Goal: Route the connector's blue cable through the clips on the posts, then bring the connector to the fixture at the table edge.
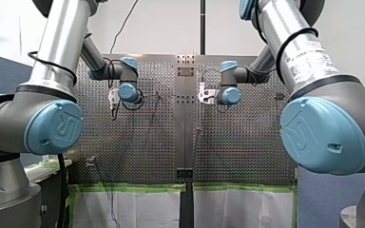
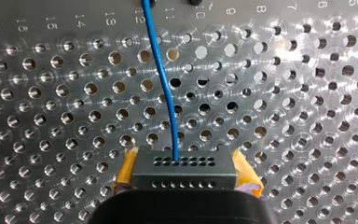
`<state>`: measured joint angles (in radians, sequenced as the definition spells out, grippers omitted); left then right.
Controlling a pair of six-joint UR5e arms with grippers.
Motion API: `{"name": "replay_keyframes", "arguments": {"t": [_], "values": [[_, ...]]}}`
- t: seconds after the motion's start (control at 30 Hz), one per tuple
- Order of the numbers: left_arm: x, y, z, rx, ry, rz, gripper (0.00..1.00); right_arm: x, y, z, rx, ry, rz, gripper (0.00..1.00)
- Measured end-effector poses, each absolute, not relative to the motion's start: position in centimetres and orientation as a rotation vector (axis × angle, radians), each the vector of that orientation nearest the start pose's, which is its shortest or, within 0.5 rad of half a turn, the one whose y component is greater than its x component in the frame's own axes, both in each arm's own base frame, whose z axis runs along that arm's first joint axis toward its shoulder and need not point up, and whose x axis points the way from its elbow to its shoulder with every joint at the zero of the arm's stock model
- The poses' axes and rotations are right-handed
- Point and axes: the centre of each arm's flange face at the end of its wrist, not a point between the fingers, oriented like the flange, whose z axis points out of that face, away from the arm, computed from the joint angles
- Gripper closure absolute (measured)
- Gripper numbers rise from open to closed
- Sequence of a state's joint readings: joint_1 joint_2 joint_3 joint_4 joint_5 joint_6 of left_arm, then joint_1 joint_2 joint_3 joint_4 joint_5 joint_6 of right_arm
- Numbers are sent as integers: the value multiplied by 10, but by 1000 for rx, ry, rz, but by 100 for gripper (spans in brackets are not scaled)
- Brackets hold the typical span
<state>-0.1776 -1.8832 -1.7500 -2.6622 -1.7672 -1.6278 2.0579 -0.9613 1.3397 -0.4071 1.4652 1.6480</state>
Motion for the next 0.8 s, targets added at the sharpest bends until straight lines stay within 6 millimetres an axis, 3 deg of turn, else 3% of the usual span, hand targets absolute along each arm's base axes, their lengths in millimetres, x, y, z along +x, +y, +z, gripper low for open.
{"name": "replay_keyframes", "arguments": {"t": [0.5, 0.8], "values": [[476, -237, 292, 17, 1619, -183, 0, 459, -558, 268, 1601, -929, 1694, 100], [460, -246, 288, 42, 1633, -205, 0, 461, -556, 268, 1609, -930, 1693, 100]]}}
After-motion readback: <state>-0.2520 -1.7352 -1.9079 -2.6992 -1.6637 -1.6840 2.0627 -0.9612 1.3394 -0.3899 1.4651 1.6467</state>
